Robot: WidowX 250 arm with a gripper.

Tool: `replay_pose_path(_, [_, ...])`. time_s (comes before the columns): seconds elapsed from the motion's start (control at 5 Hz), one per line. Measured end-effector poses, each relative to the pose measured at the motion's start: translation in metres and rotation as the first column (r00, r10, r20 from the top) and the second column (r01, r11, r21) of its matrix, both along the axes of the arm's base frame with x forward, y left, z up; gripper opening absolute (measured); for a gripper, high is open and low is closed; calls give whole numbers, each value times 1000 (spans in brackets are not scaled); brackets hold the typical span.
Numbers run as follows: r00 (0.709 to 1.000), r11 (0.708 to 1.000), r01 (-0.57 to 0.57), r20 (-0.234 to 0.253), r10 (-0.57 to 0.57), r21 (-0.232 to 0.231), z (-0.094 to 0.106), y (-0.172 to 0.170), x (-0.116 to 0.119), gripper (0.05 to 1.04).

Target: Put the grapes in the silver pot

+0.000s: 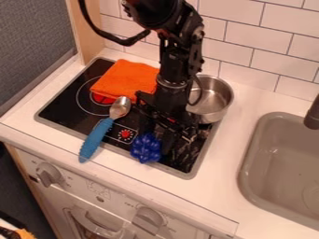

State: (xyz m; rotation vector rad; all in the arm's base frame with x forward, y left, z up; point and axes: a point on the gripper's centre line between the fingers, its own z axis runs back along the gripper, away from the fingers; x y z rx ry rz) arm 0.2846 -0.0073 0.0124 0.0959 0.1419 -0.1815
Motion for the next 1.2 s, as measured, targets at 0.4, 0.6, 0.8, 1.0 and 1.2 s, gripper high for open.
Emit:
replay_pose_path(0.4, [997,997,2,75,3,-77,44,-14,32,597])
replay_pose_path(0.6, [989,995,27,148,-13,-94,68,-29,61,597])
replay_pose_path(0.8, [989,997,26,147,-14,-75,64,-39,85,597])
replay_pose_path(1.0, [991,999,10,133,-3,-51,56,-37,100,597])
replay_pose_path(1.2, [992,999,-14,124,19,-36,49,-34,108,664])
